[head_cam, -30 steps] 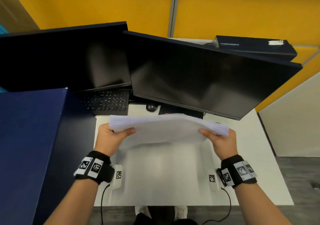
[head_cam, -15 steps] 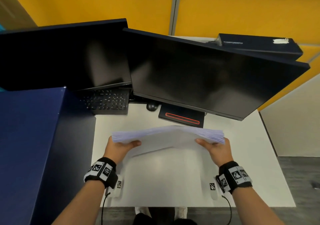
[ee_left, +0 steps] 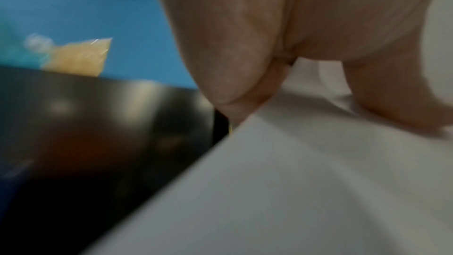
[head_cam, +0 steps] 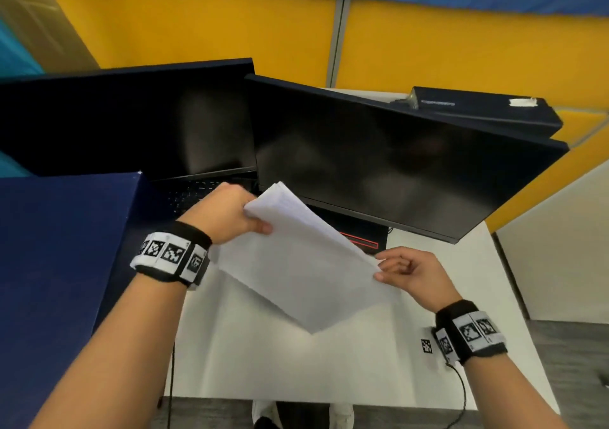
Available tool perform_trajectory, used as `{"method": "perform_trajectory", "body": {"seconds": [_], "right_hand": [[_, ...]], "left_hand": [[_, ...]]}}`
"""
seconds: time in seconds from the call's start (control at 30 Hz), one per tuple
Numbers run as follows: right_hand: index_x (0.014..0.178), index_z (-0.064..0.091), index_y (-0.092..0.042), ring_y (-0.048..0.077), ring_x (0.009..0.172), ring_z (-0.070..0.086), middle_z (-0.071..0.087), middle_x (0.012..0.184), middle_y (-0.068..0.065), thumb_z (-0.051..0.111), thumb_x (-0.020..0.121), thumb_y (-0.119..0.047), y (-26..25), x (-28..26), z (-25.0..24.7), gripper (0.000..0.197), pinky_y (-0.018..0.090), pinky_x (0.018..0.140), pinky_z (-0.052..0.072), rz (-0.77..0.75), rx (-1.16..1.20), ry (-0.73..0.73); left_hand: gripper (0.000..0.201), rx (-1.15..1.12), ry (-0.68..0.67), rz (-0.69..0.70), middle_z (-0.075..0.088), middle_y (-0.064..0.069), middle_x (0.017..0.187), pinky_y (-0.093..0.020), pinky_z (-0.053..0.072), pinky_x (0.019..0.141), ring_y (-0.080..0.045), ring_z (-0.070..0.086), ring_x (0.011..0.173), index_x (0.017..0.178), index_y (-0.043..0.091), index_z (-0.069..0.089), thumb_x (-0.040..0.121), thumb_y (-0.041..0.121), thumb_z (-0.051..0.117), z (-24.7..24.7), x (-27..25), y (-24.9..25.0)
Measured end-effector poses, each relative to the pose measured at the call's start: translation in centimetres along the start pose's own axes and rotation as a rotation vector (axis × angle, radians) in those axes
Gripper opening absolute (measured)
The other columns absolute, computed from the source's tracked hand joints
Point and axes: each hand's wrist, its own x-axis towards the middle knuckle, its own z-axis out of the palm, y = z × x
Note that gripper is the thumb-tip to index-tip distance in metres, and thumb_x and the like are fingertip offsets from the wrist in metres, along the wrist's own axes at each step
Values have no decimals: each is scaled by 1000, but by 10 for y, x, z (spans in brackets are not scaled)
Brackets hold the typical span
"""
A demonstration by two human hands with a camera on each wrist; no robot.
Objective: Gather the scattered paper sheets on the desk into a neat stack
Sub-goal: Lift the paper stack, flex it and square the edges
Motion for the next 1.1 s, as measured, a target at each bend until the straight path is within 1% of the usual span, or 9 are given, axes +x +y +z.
{"method": "perform_trajectory", "body": {"seconds": [0.1, 0.2, 0.3, 0.43, 0.53, 0.73, 0.83, 0.97, 1.1], "right_hand": [[109, 71, -33, 10, 80, 72, 78, 93, -7, 84, 76, -22, -30, 2, 19, 37, 22, 80, 55, -97, -193, -168], [85, 67, -45, 6, 73, 70, 75, 83, -13, 69, 90, -32, -46, -2, 36, 14, 19, 65, 53, -222, -356, -89], [76, 70, -38, 4, 64, 68, 76, 72, -9, 68, 92, -23, -42, -8, 34, 21, 21, 61, 52, -168, -168, 115], [79, 73, -21, -1, 63, 69, 76, 70, -14, 67, 91, -13, -34, -17, 28, 16, 17, 61, 51, -57, 62, 157], [92, 75, -13, 13, 72, 75, 80, 82, -2, 66, 92, -10, -28, -20, 30, 10, 28, 68, 56, 12, 215, 181], [101, 75, -13, 27, 92, 76, 79, 101, 8, 85, 60, -48, -19, -17, 31, 55, 38, 79, 58, 77, 399, 168], [106, 73, -12, 28, 97, 75, 77, 107, 10, 91, 43, -56, -16, -20, 34, 78, 38, 81, 60, 116, 467, 104], [115, 69, -9, 31, 104, 72, 76, 111, 10, 74, 84, -25, -17, -23, 40, 35, 45, 93, 55, 149, 400, 117], [125, 65, -10, 25, 107, 71, 74, 116, 5, 63, 95, -20, -21, -24, 41, 32, 47, 98, 53, 120, 282, 112]], "left_hand": [[23, 251, -72, 205, 68, 5, 69, -37, 54, 72, -15, 59, 76, 70, 22, 73, 73, 44, 80, -14, 8, 54], [26, 273, -41, 301, 68, 8, 68, -38, 53, 71, -15, 59, 75, 74, 23, 74, 73, 48, 78, -12, 12, 76], [27, -29, 157, 229, 65, 17, 64, -31, 51, 66, -4, 61, 69, 70, 32, 70, 67, 57, 81, -7, 6, 55], [48, -594, 492, 12, 74, 9, 92, -42, 62, 77, -16, 72, 88, 105, 34, 69, 63, 44, 90, 43, -11, 9], [85, -1010, 394, -120, 72, 1, 104, -26, 57, 85, -9, 73, 96, 139, 29, 46, 66, 46, 87, 91, -25, 4], [30, -848, 58, -98, 76, 12, 112, -27, 56, 89, -7, 71, 105, 121, 24, 66, 94, 38, 63, 137, -61, 9], [7, -833, 147, -112, 71, 21, 67, -14, 50, 64, 5, 66, 62, 94, 18, 68, 95, 24, 65, 136, -72, 7], [29, -782, 249, -255, 61, 8, 63, -33, 55, 64, -9, 57, 59, 80, 8, 65, 93, 34, 67, 140, -76, 7], [17, -806, 220, -264, 75, 15, 92, -16, 51, 70, -3, 70, 84, 105, 19, 69, 100, 30, 56, 135, -83, 19]]}}
